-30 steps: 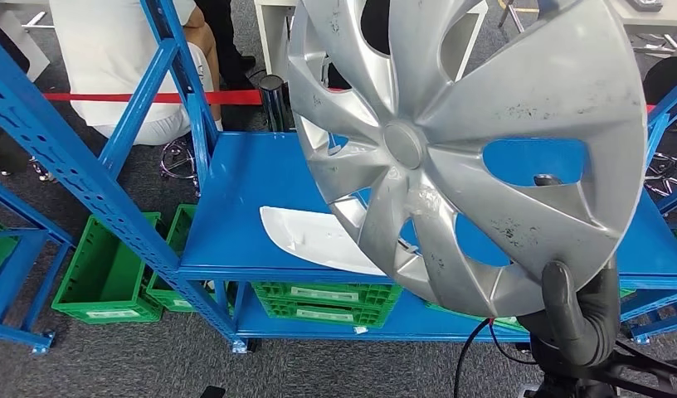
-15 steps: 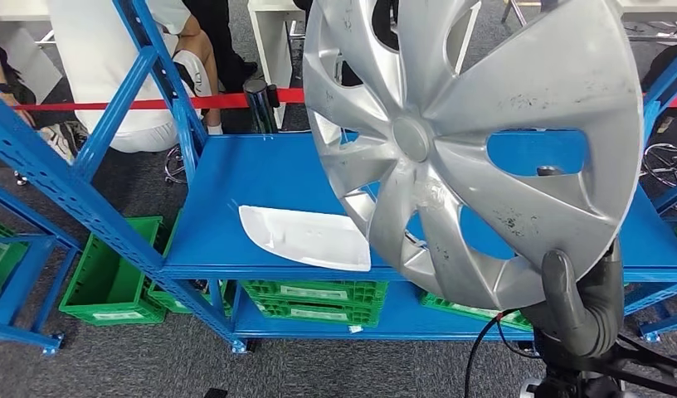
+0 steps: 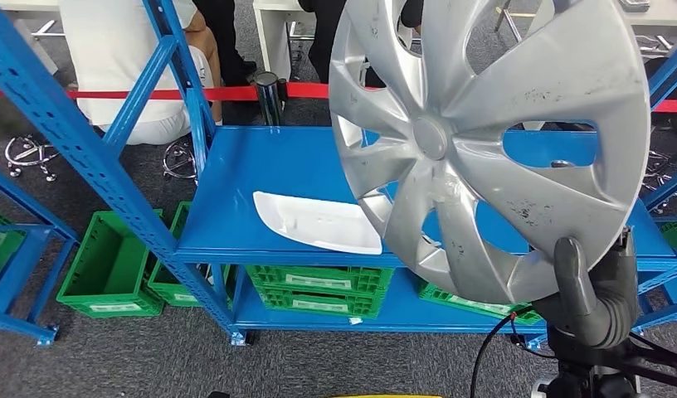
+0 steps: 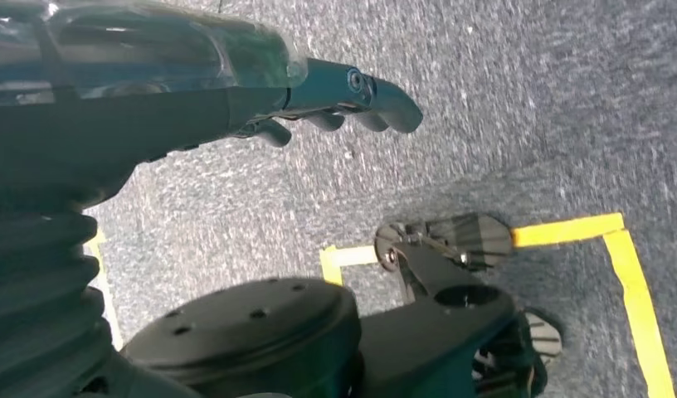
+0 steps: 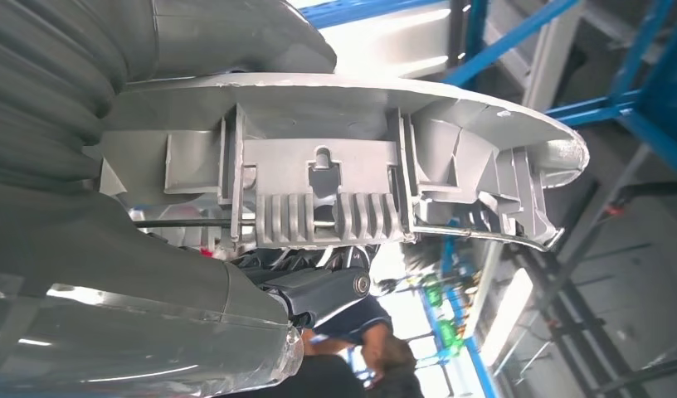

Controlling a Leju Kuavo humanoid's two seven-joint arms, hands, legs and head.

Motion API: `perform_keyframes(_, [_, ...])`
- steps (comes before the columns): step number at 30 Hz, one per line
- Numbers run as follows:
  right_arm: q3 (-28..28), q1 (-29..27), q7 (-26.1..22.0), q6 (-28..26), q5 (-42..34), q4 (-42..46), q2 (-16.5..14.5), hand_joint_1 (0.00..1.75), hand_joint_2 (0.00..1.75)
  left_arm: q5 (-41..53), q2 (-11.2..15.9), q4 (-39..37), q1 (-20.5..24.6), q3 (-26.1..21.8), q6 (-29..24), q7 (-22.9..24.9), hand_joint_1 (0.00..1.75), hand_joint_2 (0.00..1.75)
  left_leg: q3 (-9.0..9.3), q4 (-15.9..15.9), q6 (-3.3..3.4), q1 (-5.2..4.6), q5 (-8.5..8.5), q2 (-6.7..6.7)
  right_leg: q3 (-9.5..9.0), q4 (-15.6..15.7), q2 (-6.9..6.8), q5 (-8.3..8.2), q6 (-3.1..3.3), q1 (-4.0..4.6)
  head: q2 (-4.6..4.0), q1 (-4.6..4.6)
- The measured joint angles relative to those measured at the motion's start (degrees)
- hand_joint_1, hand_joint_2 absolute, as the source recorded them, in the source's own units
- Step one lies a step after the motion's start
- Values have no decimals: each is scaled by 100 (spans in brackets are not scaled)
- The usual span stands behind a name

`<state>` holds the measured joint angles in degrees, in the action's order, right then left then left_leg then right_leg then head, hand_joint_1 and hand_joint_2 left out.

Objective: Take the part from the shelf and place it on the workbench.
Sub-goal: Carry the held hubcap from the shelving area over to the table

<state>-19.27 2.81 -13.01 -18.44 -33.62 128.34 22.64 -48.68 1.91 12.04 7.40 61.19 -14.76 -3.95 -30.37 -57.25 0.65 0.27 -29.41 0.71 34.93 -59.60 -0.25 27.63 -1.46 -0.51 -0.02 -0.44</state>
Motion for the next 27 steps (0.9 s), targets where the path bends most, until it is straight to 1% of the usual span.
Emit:
perform_keyframes(1, [35, -33, 28, -34, 14, 16, 34, 175, 175, 24, -13, 0, 6, 1, 7, 13, 0, 175, -62, 16, 35, 10, 62, -2, 77, -223, 2, 223, -30, -4, 0, 18])
perform_keyframes(2, [66, -59, 56, -67, 34, 32, 64, 175, 175, 45, -25, 0, 8, 1, 17, 31, 0, 175, -122, 16, 60, 7, 107, -2, 165, -534, 5, 499, -54, -4, 0, 39])
perform_keyframes(3, [84, -85, 79, -96, 55, 45, 83, 175, 175, 58, -32, 1, 5, 1, 27, 45, 0, 175, -187, 15, 79, 2, 152, 0, 257, -911, 8, 768, -72, -4, -1, 56])
perform_keyframes(4, [106, -116, 102, -124, 80, 61, 99, 175, 175, 70, -40, 0, 0, 1, 38, 63, 0, 175, -255, 13, 88, -6, 202, 1, 316, -1248, 10, 953, -82, -3, -1, 68])
perform_keyframes(5, [129, -144, 120, -145, 101, 79, 115, 175, 175, 78, -45, -1, -5, 1, 46, 76, 0, 175, -317, 10, 91, -14, 249, 3, 315, -1447, 12, 1024, -84, -2, -1, 76])
perform_keyframes(6, [153, -166, 135, -163, 119, 95, 135, 175, 175, 84, -50, -1, -10, 1, 51, 87, 0, 175, -382, 7, 89, -25, 299, 5, 216, -1449, 14, 973, -75, -2, -1, 85])
perform_keyframes(7, [175, -179, 148, -179, 139, 110, 154, 175, 175, 91, -56, -2, -11, 1, 54, 94, 0, 175, -439, 6, 84, -35, 346, 6, 11, -1221, 13, 825, -57, -1, -1, 94])
perform_keyframes(8, [190, -184, 157, -191, 156, 124, 169, 175, 175, 97, -60, -2, -11, 1, 55, 97, 0, 175, -482, 3, 76, -44, 385, 7, -248, -855, 13, 651, -34, 1, 0, 100])
perform_keyframes(9, [204, -184, 169, -206, 179, 147, 185, 175, 175, 102, -69, -1, -10, 1, 55, 98, 0, 175, -521, 1, 59, -58, 428, 7, -551, -373, 13, 535, 0, 9, 0, 107])
perform_keyframes(10, [221, -185, 183, -223, 207, 182, 201, 175, 175, 110, -77, -1, -10, 1, 55, 91, 0, 175, -548, -1, 38, -69, 469, 5, -791, 24, 15, 481, 31, 19, 0, 108])
perform_keyframes(11, [236, -186, 196, -239, 228, 223, 214, 175, 175, 114, -85, 0, -10, 1, 54, 78, 0, 175, -564, 2, 14, -75, 510, -1, -934, 276, 19, 468, 59, 31, -1, 107])
perform_keyframes(12, [251, -182, 208, -253, 247, 266, 226, 175, 175, 117, -92, 1, -11, 1, 53, 56, 0, 175, -576, 5, -16, -76, 556, -9, -1003, 426, 26, 477, 87, 47, -1, 107])
perform_keyframes(14, [273, -172, 229, -267, 267, 324, 236, 175, 175, 120, -103, 1, -13, 1, 49, 4, 0, 175, -579, 26, -74, -68, 640, -26, -962, 427, 33, 411, 140, 63, -1, 107])
perform_keyframes(15, [283, -161, 236, -269, 276, 343, 238, 175, 175, 120, -106, 1, -14, 1, 44, -18, 0, 175, -596, 27, -104, -63, 650, -38, -921, 438, 22, 359, 179, 54, 0, 108])
perform_keyframes(16, [290, -159, 243, -270, 281, 358, 239, 175, 175, 120, -108, 0, -14, 1, 37, -34, 0, 175, -633, -5, -137, -59, 581, -52, -867, 449, 11, 294, 219, 42, -1, 106])
perform_keyframes(17, [295, -155, 246, -269, 285, 372, 238, 175, 175, 119, -107, 0, -14, 2, 29, -48, 0, 175, -690, -97, -165, -52, 434, -64, -802, 463, 1, 224, 252, 27, -1, 101])
perform_keyframes(18, [298, -151, 249, -269, 287, 384, 238, 175, 175, 115, -106, 0, -13, 2, 15, -67, 0, 175, -780, -319, -200, -35, 178, -77, -712, 471, -7, 142, 277, 15, -1, 89])
perform_keyframes(20, [298, -149, 250, -267, 280, 395, 236, 175, 175, 96, -108, 0, -7, 3, -10, -115, 0, 175, -973, -1013, -262, -14, -383, -81, -536, 464, -7, 5, 289, 15, 0, 66])
perform_keyframes(21, [297, -146, 250, -266, 269, 394, 236, 175, 175, 84, -108, 0, -4, 3, -19, -140, 0, 175, -1050, -1410, -288, -5, -604, -80, -438, 458, -14, -65, 286, 15, 0, 57])
perform_keyframes(22, [295, -141, 250, -264, 258, 392, 234, 175, 175, 74, -108, 0, -3, 3, -21, -157, 0, 175, -1076, -1684, -302, -1, -709, -78, -354, 450, -24, -122, 281, 16, 0, 53])
perform_keyframes(23, [291, -132, 250, -260, 247, 390, 233, 175, 175, 64, -108, 0, -2, 3, -22, -171, 0, 175, -1009, -1788, -307, 4, -688, -77, -263, 435, -33, -181, 271, 16, 0, 50])
perform_keyframes(24, [288, -119, 250, -258, 239, 389, 233, 175, 175, 58, -108, 0, -1, 3, -23, -181, 0, 175, -848, -1706, -304, 11, -576, -76, -171, 414, -41, -235, 258, 15, 0, 47])
perform_keyframes(25, [286, -104, 250, -255, 238, 389, 232, 175, 175, 53, -107, 0, 2, 3, -24, -186, 0, 175, -577, -1398, -295, 17, -411, -74, -89, 385, -45, -281, 240, 12, 0, 44])
perform_keyframes(26, [285, -90, 250, -253, 237, 389, 231, 175, 175, 48, -106, 0, 8, 3, -25, -190, 0, 175, -236, -973, -282, 22, -271, -69, -15, 350, -45, -324, 217, 9, 0, 40])
perform_keyframes(27, [287, -79, 250, -253, 237, 390, 231, 175, 175, 46, -106, 1, 17, 2, -25, -193, 0, 175, 102, -502, -260, 21, -238, -57, 46, 311, -45, -358, 189, 12, 0, 31])
